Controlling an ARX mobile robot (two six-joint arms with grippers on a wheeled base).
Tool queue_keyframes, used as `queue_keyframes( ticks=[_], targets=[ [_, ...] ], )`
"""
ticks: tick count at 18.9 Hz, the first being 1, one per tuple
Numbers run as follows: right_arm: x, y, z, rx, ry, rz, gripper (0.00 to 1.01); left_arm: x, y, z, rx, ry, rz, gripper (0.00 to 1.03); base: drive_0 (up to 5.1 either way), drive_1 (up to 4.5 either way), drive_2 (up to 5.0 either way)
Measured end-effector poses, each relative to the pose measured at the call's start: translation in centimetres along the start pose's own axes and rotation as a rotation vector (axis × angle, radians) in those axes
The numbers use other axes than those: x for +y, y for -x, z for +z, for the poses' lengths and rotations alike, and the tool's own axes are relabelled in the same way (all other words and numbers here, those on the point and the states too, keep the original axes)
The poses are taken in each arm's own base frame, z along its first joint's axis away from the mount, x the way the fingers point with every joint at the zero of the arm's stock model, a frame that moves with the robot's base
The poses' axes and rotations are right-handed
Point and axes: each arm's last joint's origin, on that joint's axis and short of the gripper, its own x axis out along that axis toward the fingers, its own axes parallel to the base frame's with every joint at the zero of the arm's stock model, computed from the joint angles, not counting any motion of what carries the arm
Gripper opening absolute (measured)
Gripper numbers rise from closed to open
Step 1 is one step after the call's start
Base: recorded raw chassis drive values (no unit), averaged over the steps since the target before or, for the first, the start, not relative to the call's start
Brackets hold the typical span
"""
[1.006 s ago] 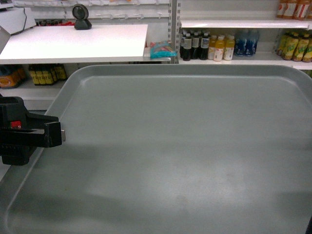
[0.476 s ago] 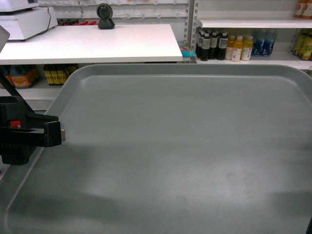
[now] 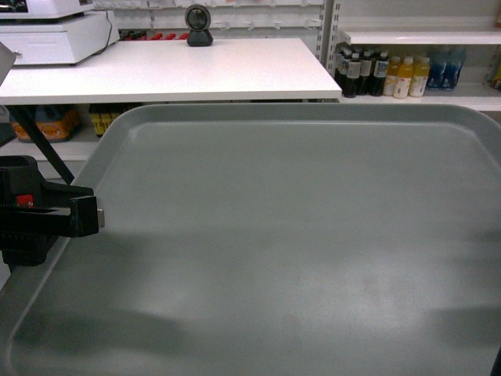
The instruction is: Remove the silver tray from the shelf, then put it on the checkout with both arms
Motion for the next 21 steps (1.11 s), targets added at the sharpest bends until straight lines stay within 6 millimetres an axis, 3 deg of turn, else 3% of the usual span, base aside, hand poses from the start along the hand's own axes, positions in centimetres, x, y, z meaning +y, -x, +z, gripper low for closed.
queue_keyframes(
  ticks=[8,21],
  targets=[
    [0.0,0.01,-0.01,0.001,0.0,0.0,0.03,0.0,0.0,0.0,0.0,0.0,0.0,0.03,-4.7,2.32,2.3],
    [0.11,-0.05,-0.06,0.003,0.003,0.001,0.03,0.05,0.0,0.0,0.0,0.0,0.002,0.03,0.0,0.0,0.0]
  ],
)
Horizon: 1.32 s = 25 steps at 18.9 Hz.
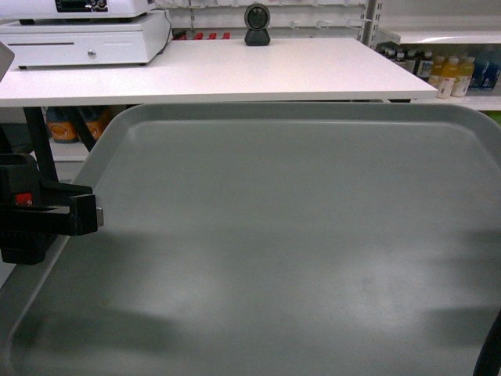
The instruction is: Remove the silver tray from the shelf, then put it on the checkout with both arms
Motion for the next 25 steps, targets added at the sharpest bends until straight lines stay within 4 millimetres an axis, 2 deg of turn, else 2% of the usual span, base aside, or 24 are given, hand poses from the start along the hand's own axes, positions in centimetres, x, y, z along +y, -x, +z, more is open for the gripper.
queue_keyframes(
  ticks=[4,25],
  targets=[
    [0.0,0.0,0.0,0.0,0.0,0.0,0.03,0.0,0.0,0.0,0.0,0.0,0.0,0.03,0.0,0.57,-0.5],
    [-0.02,0.0,-0.01,0.0,0.0,-0.001,0.03,-0.01,-0.03,0.01,0.001,-0.001,-0.001,0.03,0.1,4.41,-4.2]
  ],
)
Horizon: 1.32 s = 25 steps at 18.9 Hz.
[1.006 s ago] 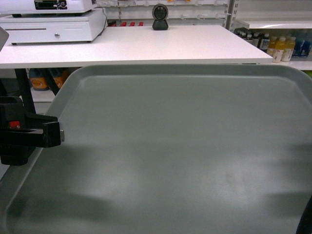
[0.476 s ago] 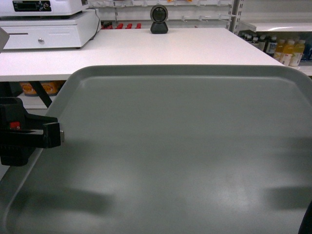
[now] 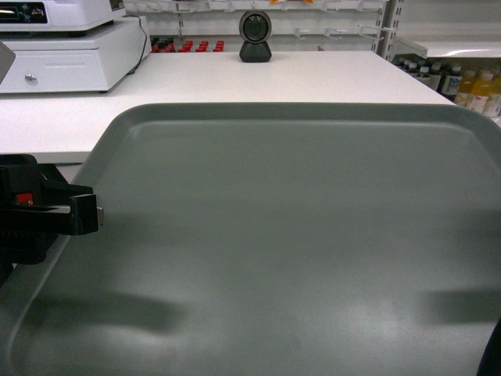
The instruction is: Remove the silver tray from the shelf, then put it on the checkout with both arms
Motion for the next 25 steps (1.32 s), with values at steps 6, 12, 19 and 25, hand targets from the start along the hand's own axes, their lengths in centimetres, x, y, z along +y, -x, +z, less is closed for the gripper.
queue_keyframes(
  ticks=[6,12,19,25],
  targets=[
    [0.0,0.0,-0.02,0.002,0.0,0.0,0.03,0.02,-0.03,-0.07,0.006,-0.001,0.001,0.03,0.0,4.3,-4.3],
    [0.0,-0.04,-0.09,0.008,0.001,-0.001,0.03,0.01,-0.07,-0.12,0.009,-0.001,0.002,0.03,-0.1,4.19,-4.5],
    [0.0,-0.01,-0.01,0.001,0.0,-0.001,0.03,0.0,-0.04,-0.02,0.0,-0.002,0.0,0.03,-0.1,4.24,-4.4],
    [0.01,-0.07,-0.04,0.003,0.001,0.0,0.03,0.02,-0.12,-0.14,0.01,-0.002,0.001,0.03,0.0,1.78,-1.8]
  ],
)
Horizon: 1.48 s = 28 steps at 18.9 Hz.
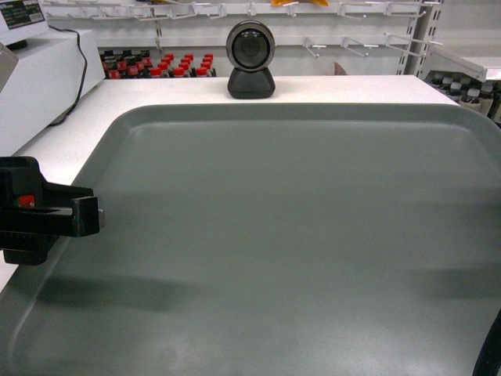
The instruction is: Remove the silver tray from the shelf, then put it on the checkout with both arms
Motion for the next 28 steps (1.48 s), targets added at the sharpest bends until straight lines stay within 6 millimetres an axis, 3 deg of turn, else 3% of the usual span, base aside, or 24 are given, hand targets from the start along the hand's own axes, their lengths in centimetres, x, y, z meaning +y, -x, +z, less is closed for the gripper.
queue_keyframes(
  ticks=[13,15,17,19,22,28],
  targets=[
    [0.0,0.0,0.0,-0.002,0.0,0.0,0.03,0.0,0.0,0.1,-0.006,0.0,-0.001,0.03,0.0,0.0,0.0],
    [-0.1,-0.3,-0.1,-0.113,-0.016,0.046,0.03,0.0,0.0,0.1,-0.006,0.002,0.008,0.03,0.0,0.0,0.0],
    [-0.5,-0.8,-1.1,-0.219,-0.044,0.126,0.02,-0.8,-0.4,0.1,-0.175,-0.038,0.123,0.03,0.0,0.0,0.0],
    [-0.4,-1.0,-0.3,-0.329,-0.047,0.186,0.02,-1.2,-1.1,0.1,-0.273,-0.068,0.301,0.03,0.0,0.0,0.0],
    [-0.4,-1.8,0.9,-0.356,-0.044,0.204,0.02,-1.4,-1.3,1.5,-0.33,-0.072,0.336,0.03,0.0,0.0,0.0],
    [-1.3,-4.6,1.5,-0.231,-0.054,0.171,0.02,-1.5,-4.7,2.2,-0.252,-0.1,0.304,0.03,0.0,0.0,0.0]
  ],
)
